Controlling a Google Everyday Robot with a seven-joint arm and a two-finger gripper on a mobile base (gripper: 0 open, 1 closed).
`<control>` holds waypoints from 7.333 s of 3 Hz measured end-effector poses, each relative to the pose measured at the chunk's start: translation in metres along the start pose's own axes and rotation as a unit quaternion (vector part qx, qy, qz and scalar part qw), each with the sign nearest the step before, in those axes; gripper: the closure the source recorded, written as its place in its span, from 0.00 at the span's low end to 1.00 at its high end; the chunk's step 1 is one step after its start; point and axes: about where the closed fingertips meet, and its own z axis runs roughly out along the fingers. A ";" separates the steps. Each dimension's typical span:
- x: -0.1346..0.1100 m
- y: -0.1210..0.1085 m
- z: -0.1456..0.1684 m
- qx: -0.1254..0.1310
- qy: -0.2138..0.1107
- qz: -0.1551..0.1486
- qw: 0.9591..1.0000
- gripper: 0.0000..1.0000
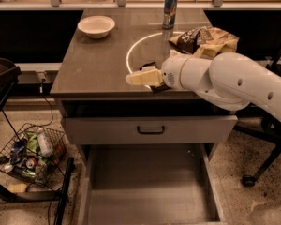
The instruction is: Place rxbar chocolate into paper bowl
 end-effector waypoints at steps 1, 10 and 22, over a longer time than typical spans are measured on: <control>0.006 -0.007 -0.005 0.008 0.003 0.002 1.000 0.00; 0.037 0.006 -0.019 0.001 0.010 0.026 1.000 1.00; -0.163 -0.064 0.249 -0.047 0.087 -0.087 0.991 1.00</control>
Offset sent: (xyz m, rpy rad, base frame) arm -0.0191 -0.0486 -0.0252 -0.0003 0.0336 -0.0712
